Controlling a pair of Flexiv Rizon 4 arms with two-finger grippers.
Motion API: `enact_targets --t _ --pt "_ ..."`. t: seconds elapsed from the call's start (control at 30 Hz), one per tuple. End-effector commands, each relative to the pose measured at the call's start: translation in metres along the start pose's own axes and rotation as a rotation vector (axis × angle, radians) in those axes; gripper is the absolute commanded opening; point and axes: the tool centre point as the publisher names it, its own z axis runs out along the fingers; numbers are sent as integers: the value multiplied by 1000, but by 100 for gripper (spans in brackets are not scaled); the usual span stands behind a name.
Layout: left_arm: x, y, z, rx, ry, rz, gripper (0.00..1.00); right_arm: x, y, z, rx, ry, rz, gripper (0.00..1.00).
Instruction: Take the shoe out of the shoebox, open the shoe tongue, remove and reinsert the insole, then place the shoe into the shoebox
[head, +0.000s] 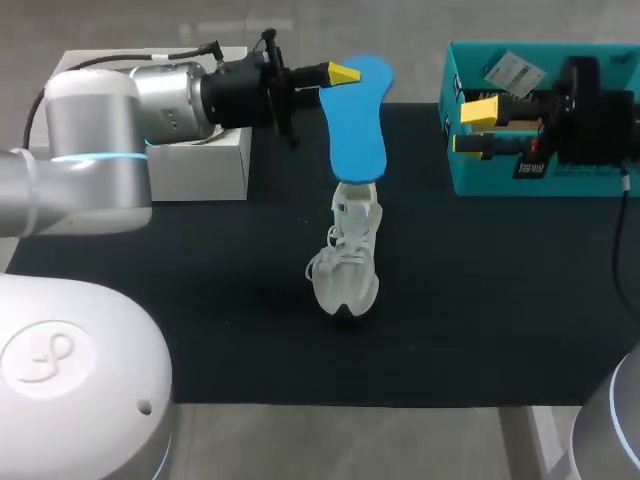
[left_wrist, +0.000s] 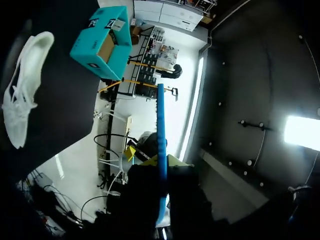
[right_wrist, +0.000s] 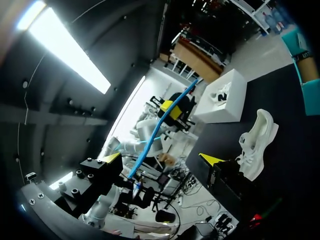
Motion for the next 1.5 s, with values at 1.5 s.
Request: enact_targets --t 1.5 --pt "-38 -47 45 46 -111 117 0 91 62 23 686 -1335 528 100"
